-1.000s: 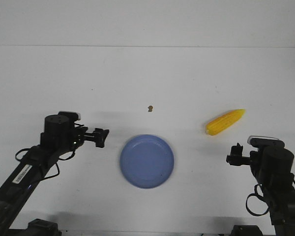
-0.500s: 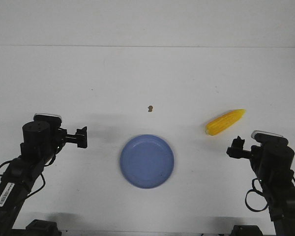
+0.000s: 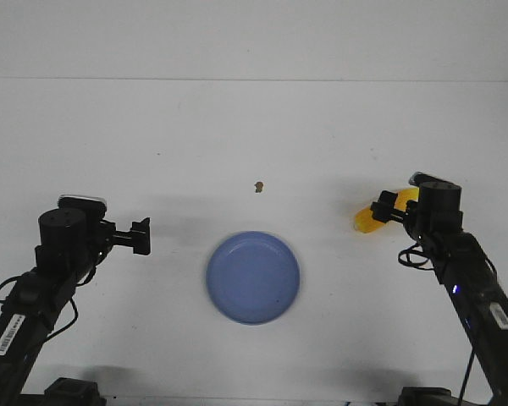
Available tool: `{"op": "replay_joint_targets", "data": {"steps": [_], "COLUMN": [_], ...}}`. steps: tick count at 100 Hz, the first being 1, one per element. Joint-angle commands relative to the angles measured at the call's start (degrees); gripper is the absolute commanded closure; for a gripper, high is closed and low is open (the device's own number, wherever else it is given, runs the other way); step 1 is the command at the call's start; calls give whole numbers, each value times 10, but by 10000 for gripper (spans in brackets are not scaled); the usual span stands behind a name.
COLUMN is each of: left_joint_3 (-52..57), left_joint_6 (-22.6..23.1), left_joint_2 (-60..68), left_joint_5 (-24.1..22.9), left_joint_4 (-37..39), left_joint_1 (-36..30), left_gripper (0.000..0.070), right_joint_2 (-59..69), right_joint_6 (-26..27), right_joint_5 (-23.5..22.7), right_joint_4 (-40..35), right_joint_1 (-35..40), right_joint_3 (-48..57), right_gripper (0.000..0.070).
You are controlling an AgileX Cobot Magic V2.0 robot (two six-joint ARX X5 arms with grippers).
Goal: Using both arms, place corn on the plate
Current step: 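Reach the right gripper to the yellow corn cob and grasp it, then lift the corn cob upright with the right gripper, then carry the corn over the blue plate and lower it onto it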
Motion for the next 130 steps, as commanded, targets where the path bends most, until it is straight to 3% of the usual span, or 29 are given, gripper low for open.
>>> {"op": "replay_joint_targets", "data": {"steps": [1,49,53,63,67,82,98,130], "left_joint_3": [5,5,6,5,5,5,5,5], "left_joint_6": [3,3,3,3,3,3,3,3], "left_joint_2": [5,5,5,5,5,5,5,5], "left_joint_5": [0,0,0,0,0,0,0,0], "left_joint_4": [4,5,5,5,5,4,4,4], "left_joint_1": [-1,-1,-1,-1,-1,-1,-1,-1], "left_gripper": [0,0,0,0,0,0,0,0], "right_joint_2": [39,185,188,188,187,168,104,17], "right_joint_6": [17,47,46,43,40,27,0,-3], "right_joint_5": [-1,-5,-8,-14,-23,-64,-67,-81], "right_joint_4": [3,-1,-2,-6,-7,-14,-42,-86], "right_joint_1": [0,0,0,0,0,2,37,239], "right_joint_3": [28,73,73,73,73,73,73,73], "right_gripper": [140,154,206,513,572,572,572,572]}}
